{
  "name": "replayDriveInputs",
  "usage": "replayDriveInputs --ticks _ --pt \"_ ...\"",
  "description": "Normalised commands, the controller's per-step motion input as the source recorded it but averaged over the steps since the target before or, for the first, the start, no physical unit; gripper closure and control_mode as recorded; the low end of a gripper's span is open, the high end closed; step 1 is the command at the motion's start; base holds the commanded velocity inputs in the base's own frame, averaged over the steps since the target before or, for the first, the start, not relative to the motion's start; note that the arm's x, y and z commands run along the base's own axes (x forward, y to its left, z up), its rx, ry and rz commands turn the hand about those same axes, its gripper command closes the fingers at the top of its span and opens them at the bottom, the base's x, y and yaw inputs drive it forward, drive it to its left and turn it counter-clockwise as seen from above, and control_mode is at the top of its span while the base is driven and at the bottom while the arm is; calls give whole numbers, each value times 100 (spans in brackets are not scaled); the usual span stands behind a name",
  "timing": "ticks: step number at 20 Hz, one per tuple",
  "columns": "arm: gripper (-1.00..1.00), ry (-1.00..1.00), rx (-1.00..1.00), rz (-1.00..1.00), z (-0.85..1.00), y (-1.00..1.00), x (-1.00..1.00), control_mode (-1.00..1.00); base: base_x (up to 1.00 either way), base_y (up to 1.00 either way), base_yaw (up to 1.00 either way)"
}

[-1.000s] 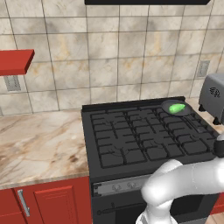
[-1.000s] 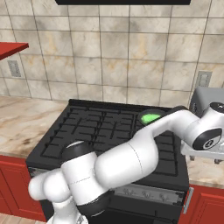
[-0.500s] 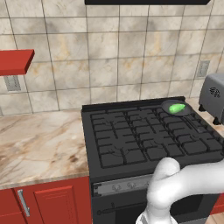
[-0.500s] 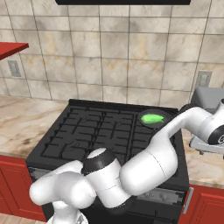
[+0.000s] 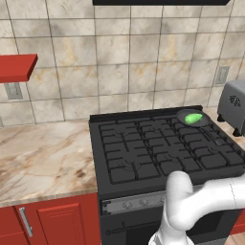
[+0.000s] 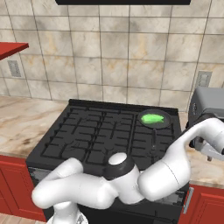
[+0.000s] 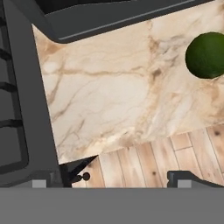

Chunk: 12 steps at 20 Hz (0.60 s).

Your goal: Put the corn and lime in the pan. Then turn on the rear right burner and set the heat to medium.

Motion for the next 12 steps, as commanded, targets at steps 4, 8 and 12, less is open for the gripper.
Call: replayDriveInputs --ticks 4,8,12 --pt "-100 -2 0 0 -1 -24 19 -100 0 0 0" --pt "-100 0 0 0 0 -29 7 -100 0 0 0" --pt "-100 0 0 0 -15 -21 -8 -100 0 0 0"
